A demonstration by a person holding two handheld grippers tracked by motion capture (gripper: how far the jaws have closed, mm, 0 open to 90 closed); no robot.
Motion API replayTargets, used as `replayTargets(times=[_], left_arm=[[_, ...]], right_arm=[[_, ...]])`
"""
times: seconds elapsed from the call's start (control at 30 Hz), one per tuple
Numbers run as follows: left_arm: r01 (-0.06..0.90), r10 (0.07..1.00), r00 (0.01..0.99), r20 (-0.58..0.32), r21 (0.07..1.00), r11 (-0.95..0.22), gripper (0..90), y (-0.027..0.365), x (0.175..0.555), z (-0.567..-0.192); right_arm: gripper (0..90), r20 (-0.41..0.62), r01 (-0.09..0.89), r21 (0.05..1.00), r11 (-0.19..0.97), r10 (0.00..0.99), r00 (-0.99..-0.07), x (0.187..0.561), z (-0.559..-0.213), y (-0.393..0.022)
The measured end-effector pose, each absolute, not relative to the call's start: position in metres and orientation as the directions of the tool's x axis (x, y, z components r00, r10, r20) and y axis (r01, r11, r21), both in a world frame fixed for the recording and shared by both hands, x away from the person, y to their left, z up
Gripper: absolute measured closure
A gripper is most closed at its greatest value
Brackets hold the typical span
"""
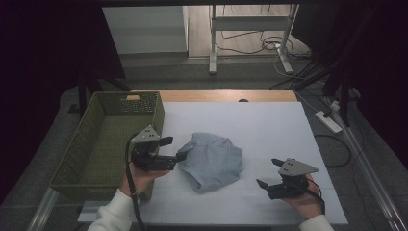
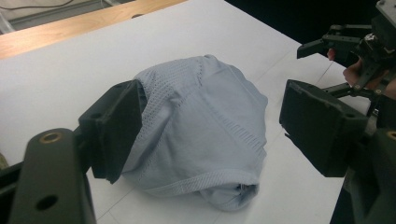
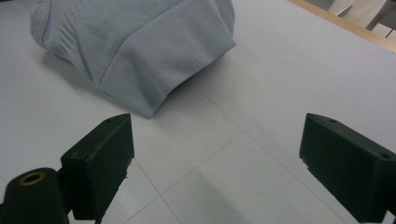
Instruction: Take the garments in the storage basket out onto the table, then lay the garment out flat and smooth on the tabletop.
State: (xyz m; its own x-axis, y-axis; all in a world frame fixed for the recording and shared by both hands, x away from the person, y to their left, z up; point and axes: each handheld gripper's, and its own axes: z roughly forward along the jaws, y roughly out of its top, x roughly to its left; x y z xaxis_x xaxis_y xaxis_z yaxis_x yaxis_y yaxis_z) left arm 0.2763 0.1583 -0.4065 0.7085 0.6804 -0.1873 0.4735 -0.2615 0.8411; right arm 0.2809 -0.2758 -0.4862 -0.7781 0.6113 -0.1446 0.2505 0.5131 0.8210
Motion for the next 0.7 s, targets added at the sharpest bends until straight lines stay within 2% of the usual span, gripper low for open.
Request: replayTargets(times=[0.7], left_arm=[[0.473, 0.694, 0.693, -0.196, 0.85, -0.232, 20.7, 0.171, 0.271, -0.403]], right_arm=[[10.4, -0.133, 0.249, 0.833, 0.495, 0.614, -0.778, 0.283, -0.485, -0.276]])
